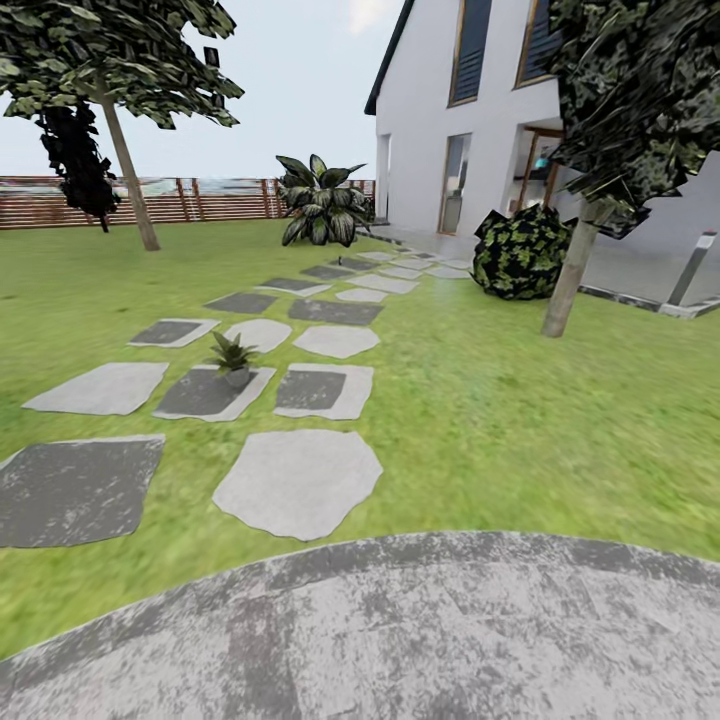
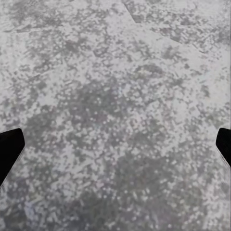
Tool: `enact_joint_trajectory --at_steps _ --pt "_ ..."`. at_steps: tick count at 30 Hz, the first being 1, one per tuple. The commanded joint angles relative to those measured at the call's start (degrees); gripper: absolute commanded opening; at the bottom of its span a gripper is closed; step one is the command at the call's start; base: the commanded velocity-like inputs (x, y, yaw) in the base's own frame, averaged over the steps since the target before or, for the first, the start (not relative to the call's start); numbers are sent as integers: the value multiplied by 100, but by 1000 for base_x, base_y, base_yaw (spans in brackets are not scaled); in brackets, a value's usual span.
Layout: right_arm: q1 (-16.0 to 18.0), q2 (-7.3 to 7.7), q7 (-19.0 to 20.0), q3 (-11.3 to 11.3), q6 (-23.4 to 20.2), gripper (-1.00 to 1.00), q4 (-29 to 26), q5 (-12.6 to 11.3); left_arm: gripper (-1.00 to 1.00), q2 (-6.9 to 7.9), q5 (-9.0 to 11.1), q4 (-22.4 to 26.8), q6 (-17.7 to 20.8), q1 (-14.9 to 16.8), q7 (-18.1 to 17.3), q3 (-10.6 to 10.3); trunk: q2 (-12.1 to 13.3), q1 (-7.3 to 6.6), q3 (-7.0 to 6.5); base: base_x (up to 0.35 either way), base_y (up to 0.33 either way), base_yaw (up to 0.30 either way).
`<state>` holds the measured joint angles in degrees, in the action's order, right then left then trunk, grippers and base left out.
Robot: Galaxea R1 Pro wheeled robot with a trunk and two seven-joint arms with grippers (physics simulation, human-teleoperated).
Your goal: Pick up the pesticide atomizer in the garden and spray insectifuge to fully cover both potted plants in the garden.
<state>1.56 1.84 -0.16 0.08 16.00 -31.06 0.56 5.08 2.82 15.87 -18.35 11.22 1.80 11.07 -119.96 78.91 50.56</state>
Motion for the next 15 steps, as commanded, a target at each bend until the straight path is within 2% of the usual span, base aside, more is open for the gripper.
enact_joint_trajectory --at_steps 1,15 --pt "3 1 -2 1 17 100 4 6 100 1 28 -5 -20 3 14 -18 -2 3 5 339 0 0" --pt "3 1 -2 1 17 100 4 6 100 3 26 -5 -20 3 22 -17 -2 3 5 339 0 0"
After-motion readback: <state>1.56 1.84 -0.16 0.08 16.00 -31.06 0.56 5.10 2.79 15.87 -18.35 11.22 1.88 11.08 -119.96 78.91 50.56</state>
